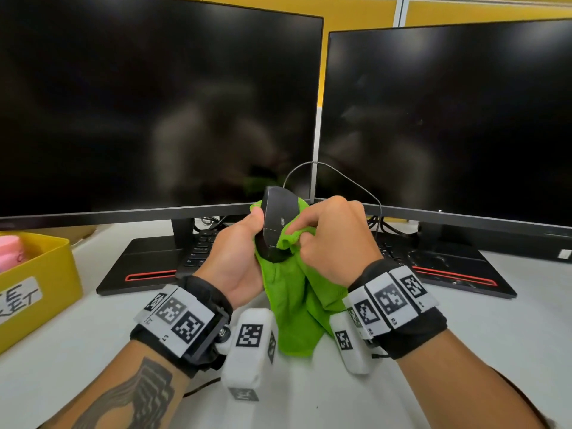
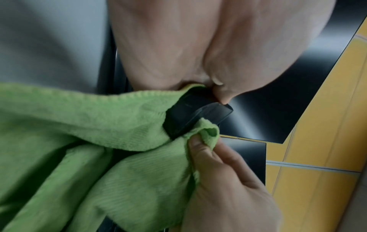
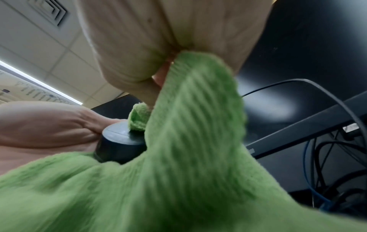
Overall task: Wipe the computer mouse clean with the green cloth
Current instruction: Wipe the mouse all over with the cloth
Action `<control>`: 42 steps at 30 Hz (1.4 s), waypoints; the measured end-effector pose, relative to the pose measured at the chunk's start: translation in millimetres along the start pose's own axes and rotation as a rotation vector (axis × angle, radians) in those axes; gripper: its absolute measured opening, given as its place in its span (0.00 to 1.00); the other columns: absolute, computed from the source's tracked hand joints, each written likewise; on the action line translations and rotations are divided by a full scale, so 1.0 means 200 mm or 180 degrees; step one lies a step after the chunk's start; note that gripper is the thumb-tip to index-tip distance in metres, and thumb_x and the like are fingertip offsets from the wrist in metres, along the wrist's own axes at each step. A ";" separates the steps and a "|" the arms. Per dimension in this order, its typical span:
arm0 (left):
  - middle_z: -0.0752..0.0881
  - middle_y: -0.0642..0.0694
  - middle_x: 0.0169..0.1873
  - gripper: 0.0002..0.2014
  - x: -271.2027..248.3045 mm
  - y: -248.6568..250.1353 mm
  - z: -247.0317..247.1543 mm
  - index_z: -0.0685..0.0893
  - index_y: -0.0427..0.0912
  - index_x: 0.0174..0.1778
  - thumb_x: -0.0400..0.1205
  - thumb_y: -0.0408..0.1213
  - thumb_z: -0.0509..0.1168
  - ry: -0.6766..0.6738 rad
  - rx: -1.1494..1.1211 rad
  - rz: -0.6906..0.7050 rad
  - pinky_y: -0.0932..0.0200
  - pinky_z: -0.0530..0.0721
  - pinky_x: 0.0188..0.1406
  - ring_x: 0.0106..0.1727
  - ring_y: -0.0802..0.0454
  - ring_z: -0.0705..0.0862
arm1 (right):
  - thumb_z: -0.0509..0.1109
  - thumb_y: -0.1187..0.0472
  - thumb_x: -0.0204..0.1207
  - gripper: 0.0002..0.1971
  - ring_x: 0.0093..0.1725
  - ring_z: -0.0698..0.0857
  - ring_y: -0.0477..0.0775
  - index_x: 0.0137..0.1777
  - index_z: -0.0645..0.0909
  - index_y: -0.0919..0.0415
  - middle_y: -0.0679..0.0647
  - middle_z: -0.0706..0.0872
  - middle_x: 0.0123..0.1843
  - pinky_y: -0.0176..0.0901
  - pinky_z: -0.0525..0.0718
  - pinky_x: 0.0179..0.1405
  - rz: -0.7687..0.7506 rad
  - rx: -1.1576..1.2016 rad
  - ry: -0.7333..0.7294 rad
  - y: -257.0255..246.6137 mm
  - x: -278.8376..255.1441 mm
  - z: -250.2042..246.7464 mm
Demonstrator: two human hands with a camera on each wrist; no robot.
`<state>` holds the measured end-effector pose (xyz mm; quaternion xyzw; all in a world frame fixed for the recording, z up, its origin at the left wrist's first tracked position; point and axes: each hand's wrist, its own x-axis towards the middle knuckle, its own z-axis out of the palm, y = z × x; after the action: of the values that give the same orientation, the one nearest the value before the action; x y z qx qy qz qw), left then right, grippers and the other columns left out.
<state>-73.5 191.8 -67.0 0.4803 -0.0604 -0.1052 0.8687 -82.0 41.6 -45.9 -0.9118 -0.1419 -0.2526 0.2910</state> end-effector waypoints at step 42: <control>0.87 0.31 0.73 0.32 -0.01 0.01 0.03 0.80 0.33 0.80 0.96 0.52 0.43 -0.0074 0.0109 -0.0092 0.43 0.88 0.60 0.74 0.36 0.85 | 0.80 0.66 0.68 0.08 0.45 0.91 0.51 0.38 0.96 0.50 0.49 0.94 0.35 0.44 0.90 0.50 -0.0046 0.0426 -0.0323 0.09 0.04 -0.08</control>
<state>-76.7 188.8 -61.7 0.4947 -0.0654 -0.1223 0.8579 -75.3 19.2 -38.6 -0.9009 -0.1797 -0.1980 0.3419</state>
